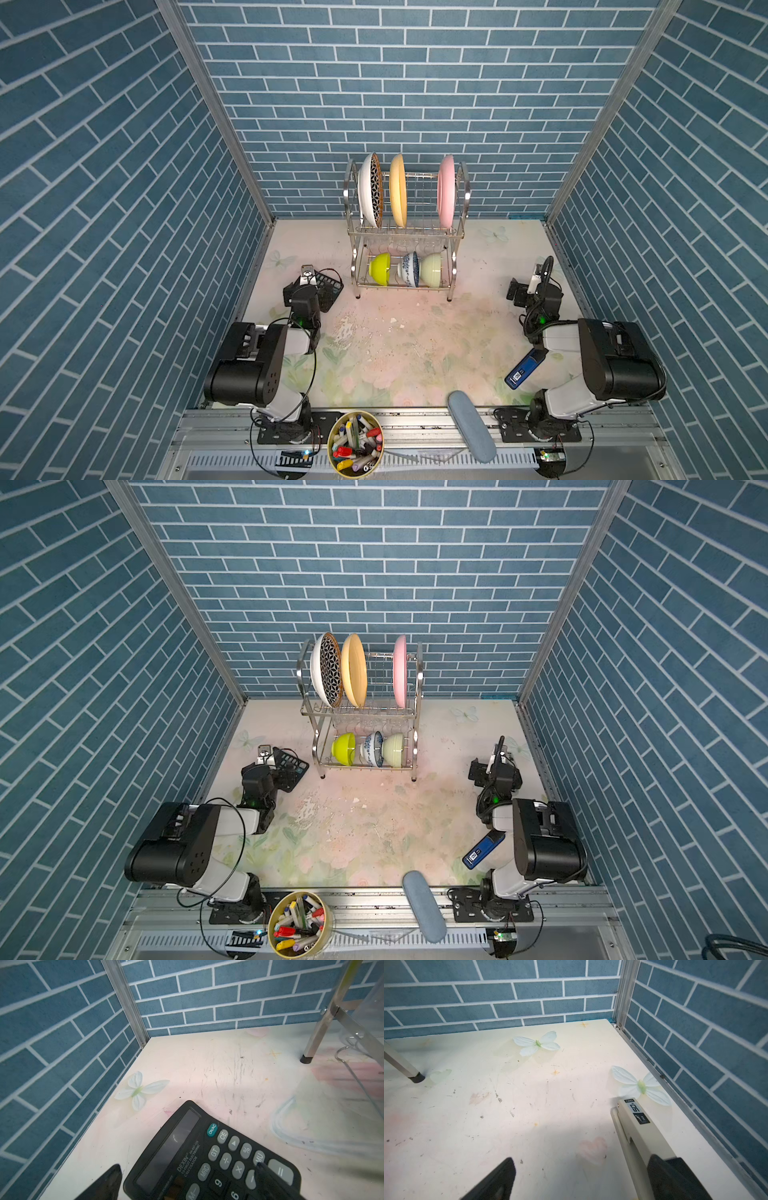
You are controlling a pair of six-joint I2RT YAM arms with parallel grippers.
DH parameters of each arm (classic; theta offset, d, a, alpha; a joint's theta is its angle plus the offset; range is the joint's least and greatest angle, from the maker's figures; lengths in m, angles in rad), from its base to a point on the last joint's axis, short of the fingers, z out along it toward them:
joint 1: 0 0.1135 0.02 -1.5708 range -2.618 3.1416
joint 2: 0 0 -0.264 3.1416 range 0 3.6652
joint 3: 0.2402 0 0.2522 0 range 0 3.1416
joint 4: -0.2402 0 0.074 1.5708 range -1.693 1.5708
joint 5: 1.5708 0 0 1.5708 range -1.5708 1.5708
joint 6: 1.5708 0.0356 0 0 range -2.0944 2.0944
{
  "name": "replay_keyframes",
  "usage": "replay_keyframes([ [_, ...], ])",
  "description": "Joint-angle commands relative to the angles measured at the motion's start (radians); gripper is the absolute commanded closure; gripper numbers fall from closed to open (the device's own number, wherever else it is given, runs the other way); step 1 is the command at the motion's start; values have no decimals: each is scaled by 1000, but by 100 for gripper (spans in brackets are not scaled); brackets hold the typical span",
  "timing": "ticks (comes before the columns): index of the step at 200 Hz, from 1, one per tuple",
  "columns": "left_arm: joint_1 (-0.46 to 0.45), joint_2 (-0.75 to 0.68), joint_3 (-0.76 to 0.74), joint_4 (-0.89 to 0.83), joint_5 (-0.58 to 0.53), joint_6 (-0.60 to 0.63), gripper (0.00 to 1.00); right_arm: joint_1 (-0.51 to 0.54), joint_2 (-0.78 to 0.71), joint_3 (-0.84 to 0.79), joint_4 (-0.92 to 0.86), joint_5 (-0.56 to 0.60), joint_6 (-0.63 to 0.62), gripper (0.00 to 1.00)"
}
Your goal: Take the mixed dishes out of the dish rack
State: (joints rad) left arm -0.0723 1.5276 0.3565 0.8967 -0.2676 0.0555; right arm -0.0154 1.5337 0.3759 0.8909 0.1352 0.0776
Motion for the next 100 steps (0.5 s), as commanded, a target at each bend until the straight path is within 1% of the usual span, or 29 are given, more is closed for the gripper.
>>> replay_keyframes([
  [1,3,8,11,18,-1,-9,0,-4,7,6,-4,-14,-22,1],
  [100,4,8,12,15,-2,-9,0,-6,8,8,-7,-17,-18,1],
])
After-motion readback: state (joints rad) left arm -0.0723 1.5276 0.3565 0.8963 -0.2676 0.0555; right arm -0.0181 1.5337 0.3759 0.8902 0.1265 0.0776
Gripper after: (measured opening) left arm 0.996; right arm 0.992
